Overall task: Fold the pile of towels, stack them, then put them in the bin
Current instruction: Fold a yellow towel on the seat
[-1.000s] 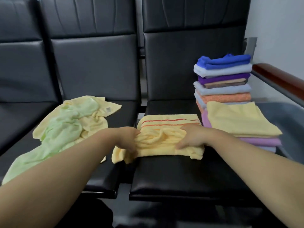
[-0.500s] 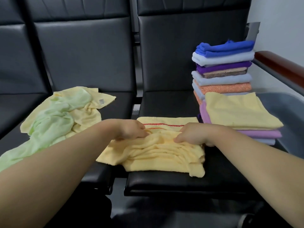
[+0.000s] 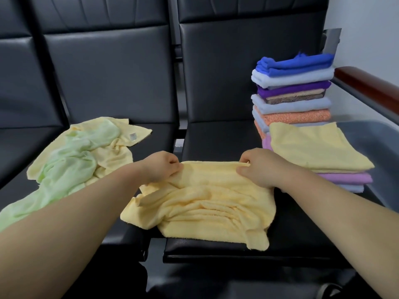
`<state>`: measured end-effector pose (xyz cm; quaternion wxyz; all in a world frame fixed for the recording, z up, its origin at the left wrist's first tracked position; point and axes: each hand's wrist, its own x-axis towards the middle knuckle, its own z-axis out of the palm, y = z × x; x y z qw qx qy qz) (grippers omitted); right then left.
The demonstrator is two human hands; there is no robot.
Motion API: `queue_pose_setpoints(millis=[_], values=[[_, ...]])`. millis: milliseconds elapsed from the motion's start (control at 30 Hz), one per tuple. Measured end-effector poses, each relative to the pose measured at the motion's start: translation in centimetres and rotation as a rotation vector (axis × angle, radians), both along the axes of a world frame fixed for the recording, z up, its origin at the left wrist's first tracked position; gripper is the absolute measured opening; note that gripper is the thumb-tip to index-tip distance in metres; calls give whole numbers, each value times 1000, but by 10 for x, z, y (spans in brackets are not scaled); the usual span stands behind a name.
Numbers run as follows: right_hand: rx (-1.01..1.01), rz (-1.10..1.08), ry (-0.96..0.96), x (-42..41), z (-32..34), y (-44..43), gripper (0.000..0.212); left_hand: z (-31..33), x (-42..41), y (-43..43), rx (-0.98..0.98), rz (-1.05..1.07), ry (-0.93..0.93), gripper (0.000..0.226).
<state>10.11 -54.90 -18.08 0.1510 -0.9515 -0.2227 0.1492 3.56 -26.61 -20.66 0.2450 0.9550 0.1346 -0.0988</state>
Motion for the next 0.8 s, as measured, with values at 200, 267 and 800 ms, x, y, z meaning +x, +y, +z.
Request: queue_pose_setpoints(millis=[200, 267, 800], values=[[-81, -40, -200, 16, -14, 8, 16, -12, 18, 1, 108, 27, -54, 28], [-158, -39, -248, 20, -18, 11, 17, -14, 23, 0, 134, 41, -51, 25], [-108, -73, -153, 38, -31, 20, 16, -18, 43, -1, -29, -65, -68, 18]])
